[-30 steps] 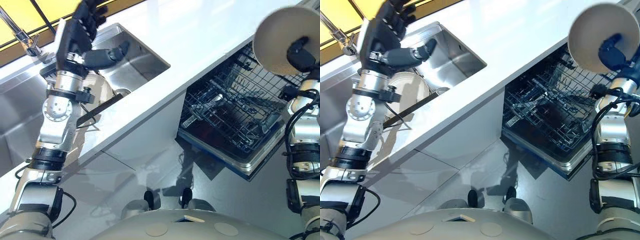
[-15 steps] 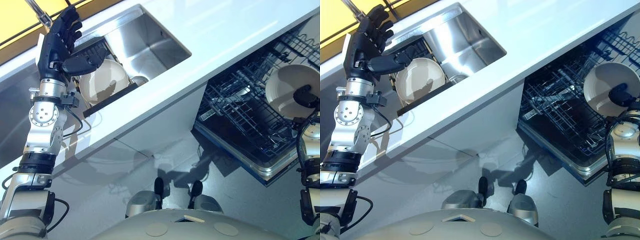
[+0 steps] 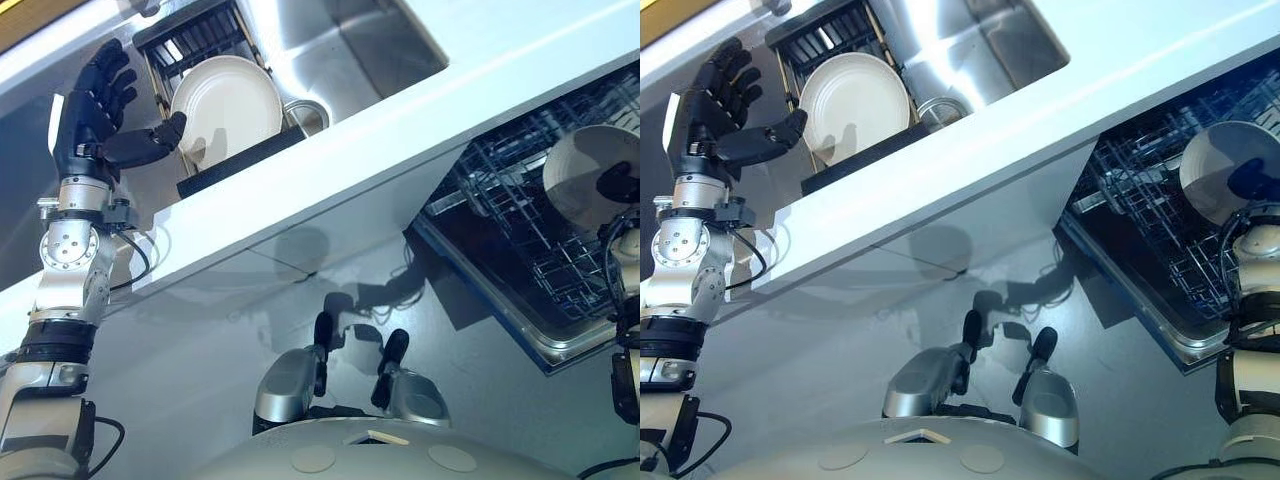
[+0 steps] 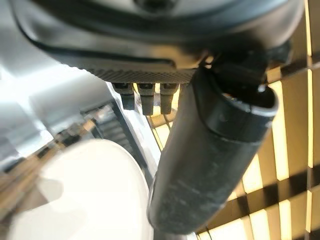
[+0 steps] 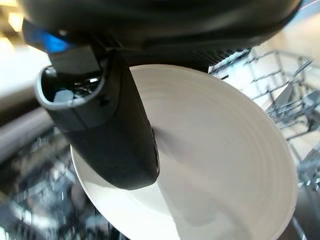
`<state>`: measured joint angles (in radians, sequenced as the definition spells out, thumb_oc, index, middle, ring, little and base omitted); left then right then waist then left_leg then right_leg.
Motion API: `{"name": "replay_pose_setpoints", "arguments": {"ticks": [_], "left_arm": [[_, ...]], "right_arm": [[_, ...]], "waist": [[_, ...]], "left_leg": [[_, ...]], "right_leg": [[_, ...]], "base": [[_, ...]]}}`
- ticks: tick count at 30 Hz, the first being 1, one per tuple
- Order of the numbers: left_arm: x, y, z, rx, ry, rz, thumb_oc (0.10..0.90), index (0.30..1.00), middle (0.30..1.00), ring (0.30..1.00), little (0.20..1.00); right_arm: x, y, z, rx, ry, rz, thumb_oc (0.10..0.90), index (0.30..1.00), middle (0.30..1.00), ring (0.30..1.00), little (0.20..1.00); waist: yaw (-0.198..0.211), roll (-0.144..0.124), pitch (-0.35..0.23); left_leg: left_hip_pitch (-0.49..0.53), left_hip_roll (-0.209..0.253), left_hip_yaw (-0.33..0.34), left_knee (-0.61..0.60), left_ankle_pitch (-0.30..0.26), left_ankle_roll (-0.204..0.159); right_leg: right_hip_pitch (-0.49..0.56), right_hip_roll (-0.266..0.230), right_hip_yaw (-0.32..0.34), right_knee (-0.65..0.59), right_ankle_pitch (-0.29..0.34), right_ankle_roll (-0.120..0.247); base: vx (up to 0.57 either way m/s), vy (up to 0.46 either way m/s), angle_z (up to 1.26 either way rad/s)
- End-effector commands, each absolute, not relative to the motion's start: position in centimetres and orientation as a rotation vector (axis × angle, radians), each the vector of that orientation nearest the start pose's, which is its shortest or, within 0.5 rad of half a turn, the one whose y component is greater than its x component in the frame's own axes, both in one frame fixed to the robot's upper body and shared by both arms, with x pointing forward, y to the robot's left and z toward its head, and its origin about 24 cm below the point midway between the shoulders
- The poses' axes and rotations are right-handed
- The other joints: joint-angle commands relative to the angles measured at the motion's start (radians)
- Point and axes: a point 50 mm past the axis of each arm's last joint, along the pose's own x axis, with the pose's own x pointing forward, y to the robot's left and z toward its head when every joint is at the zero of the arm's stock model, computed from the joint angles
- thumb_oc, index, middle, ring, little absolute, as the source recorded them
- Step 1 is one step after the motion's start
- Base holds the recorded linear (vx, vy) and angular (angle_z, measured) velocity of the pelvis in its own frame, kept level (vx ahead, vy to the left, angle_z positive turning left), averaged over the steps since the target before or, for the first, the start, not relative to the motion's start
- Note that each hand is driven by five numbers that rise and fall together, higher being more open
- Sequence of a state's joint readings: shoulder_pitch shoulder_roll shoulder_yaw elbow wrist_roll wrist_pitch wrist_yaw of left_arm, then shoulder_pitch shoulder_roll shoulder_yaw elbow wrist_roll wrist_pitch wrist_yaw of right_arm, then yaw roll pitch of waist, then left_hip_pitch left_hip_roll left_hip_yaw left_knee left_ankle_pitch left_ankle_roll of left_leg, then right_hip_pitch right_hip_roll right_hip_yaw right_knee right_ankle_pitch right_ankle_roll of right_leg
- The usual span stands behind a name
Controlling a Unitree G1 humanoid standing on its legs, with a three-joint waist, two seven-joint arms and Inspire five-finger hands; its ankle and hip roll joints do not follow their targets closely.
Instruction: Pick up plates and place into dishwasher.
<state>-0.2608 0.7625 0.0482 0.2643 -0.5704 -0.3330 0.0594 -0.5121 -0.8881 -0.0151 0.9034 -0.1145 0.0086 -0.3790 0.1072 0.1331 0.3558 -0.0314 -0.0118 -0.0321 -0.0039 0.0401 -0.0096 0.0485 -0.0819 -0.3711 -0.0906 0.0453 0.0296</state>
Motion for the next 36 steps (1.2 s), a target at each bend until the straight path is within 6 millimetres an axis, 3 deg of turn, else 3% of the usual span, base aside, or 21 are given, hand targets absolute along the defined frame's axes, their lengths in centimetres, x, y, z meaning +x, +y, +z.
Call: {"name": "replay_pose_setpoints", "arguments": {"ticks": [1,2,3,4,11,16,23,28,36], "left_arm": [[26.5,32.5,22.9,0.172,-0.735,0.255,0.8,0.9,0.9,0.9,0.9],[26.5,32.4,22.8,0.178,-0.732,0.252,0.8,0.9,0.9,0.9,0.9],[26.5,32.3,22.8,0.175,-0.731,0.251,0.8,0.9,0.9,0.9,0.9],[26.5,32.2,22.7,0.176,-0.729,0.252,0.8,0.9,0.9,0.9,0.9],[27.0,32.0,22.1,0.159,-0.704,0.261,0.8,0.9,0.9,0.9,0.9],[26.9,31.9,21.8,0.164,-0.687,0.26,0.8,0.9,0.9,0.9,0.9],[26.7,32.3,21.1,0.174,-0.662,0.258,0.8,0.9,0.9,0.9,0.9],[26.3,32.5,20.0,0.171,-0.638,0.261,0.8,0.9,0.9,0.9,0.9],[25.8,32.9,18.8,0.186,-0.595,0.258,0.8,0.9,0.9,0.9,0.9]], "right_arm": [[28.8,-41.9,18.8,-1.103,0.076,-0.836,0.1,0.3,0.3,0.3,0.2],[29.1,-41.5,18.1,-1.107,0.094,-0.821,0.251,0.429,0.429,0.429,0.351],[29.3,-41.2,17.7,-1.105,0.103,-0.811,0.251,0.429,0.429,0.429,0.351],[29.5,-40.9,17.5,-1.102,0.105,-0.802,0.8,0.9,0.9,0.9,0.9],[31.3,-38.1,15.5,-1.057,0.1,-0.707,0.8,0.9,0.9,0.9,0.9],[31.5,-36.6,13.7,-1.02,0.089,-0.648,0.8,0.9,0.9,0.9,0.9],[31.3,-34.4,13.6,-0.87,-0.07,-0.656,0.8,0.9,0.9,0.9,0.9],[30.5,-33.9,13.9,-0.848,-0.165,-0.668,0.8,0.9,0.9,0.9,0.9],[29.4,-34.4,13.1,-0.852,-0.154,-0.655,0.8,0.9,0.9,0.9,0.9]], "waist": [[0.009,0.008,-0.074],[0.011,0.009,-0.069],[0.011,0.011,-0.069],[0.011,0.011,-0.069],[0.014,0.018,-0.072],[0.014,0.018,-0.081],[0.005,0.01,-0.099],[-0.003,0.002,-0.123],[-0.005,-0.026,-0.171]], "left_leg": [[-0.051,-0.005,0.024,0.043,-0.046,-0.071],[-0.052,-0.007,0.022,0.047,-0.046,-0.069],[-0.058,-0.006,0.021,0.049,-0.042,-0.067],[-0.059,-0.007,0.02,0.051,-0.042,-0.066],[-0.054,-0.014,0.022,0.058,-0.041,-0.064],[-0.046,-0.014,0.028,0.062,-0.044,-0.061],[-0.022,-0.015,0.041,0.053,-0.049,-0.054],[-0.005,-0.022,0.055,0.042,-0.054,-0.048],[0.022,-0.034,0.077,0.031,-0.065,-0.04]], "right_leg": [[-0.139,0.009,0.027,0.383,-0.309,-0.06],[-0.14,0.009,0.031,0.384,-0.307,-0.06],[-0.144,0.012,0.031,0.379,-0.297,-0.06],[-0.143,0.013,0.032,0.376,-0.295,-0.06],[-0.131,0.014,0.043,0.36,-0.283,-0.056],[-0.115,0.012,0.049,0.358,-0.282,-0.054],[-0.083,0.01,0.05,0.339,-0.276,-0.045],[-0.057,0.011,0.054,0.306,-0.264,-0.034],[-0.007,0.018,0.058,0.224,-0.228,-0.015]], "base": [[0.01,0.001,0.13],[0.0,0.0,0.06],[0.0,0.0,0.0],[0.0,0.0,0.05],[0.01,0.02,0.0],[0.01,0.029,-0.02],[0.0,0.02,0.0],[-0.01,0.053,-0.03],[0.02,0.044,-0.11]]}}
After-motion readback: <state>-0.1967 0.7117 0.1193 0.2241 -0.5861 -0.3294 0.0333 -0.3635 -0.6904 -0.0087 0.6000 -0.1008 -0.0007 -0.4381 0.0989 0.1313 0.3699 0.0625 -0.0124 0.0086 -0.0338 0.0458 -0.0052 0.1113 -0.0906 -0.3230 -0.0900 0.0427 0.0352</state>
